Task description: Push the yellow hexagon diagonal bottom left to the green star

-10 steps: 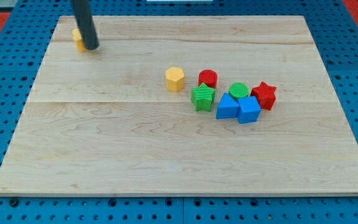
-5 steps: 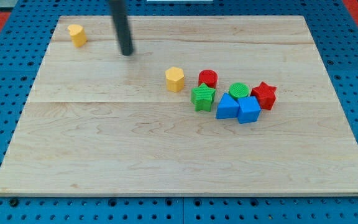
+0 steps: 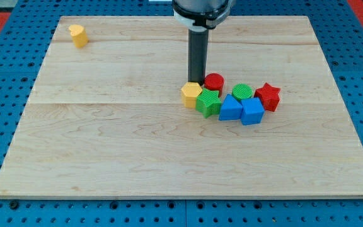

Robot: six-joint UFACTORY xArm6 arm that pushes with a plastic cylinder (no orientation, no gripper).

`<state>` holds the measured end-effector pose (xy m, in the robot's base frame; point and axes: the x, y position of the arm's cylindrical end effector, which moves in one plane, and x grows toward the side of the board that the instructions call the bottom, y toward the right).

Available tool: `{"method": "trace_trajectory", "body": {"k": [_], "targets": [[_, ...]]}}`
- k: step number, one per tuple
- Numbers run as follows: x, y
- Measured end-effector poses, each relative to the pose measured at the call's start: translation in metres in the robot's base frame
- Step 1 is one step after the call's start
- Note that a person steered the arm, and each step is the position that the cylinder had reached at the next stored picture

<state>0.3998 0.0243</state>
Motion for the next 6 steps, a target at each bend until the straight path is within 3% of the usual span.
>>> {"method": "trace_trajectory", "body": {"k": [1, 2, 3, 5, 6], "targets": [[0.02, 0.0], [0.039, -0.056], [0.094, -0.07], [0.097, -0.032], [0.103, 0.02]]}}
